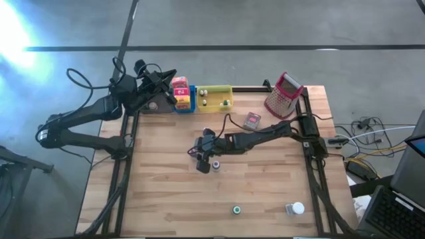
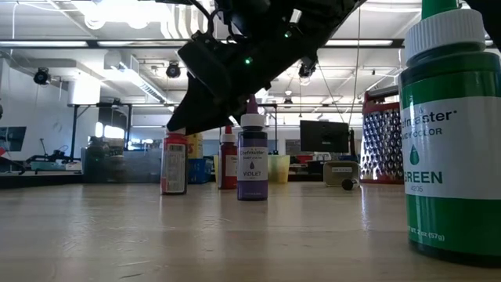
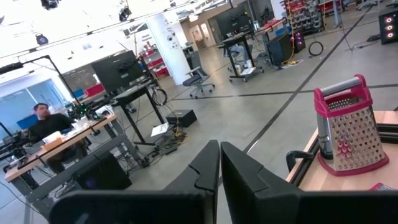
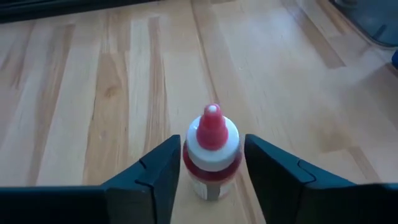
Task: Pick & Place Kitchen Items
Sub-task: Move the pink food coloring bottle to the center of the table, then move the large green food coloring bottle to the center of the table
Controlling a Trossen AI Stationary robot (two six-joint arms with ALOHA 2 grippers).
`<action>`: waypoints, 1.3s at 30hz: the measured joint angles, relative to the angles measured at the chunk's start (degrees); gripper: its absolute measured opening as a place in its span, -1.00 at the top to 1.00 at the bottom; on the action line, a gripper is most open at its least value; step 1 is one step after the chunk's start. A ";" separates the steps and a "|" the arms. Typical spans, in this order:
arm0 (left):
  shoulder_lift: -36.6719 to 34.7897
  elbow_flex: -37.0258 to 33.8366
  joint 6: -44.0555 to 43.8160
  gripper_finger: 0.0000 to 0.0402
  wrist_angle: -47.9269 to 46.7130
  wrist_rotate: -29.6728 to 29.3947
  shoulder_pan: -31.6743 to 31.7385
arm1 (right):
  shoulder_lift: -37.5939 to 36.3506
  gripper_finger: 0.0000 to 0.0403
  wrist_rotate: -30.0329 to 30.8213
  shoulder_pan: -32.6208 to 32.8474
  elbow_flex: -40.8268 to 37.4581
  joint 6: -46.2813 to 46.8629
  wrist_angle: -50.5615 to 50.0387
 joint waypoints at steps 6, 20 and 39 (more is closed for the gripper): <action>0.00 0.00 0.00 0.89 0.00 -0.01 0.00 | -0.32 0.05 -0.02 0.06 -0.02 -1.15 0.28; 0.00 0.00 0.00 0.89 -0.01 -0.01 0.00 | -15.74 0.08 14.83 8.72 -6.83 -8.16 -3.50; -0.01 0.00 0.00 0.89 -0.13 0.00 -0.01 | -38.34 0.03 7.66 31.15 -28.72 15.67 -17.03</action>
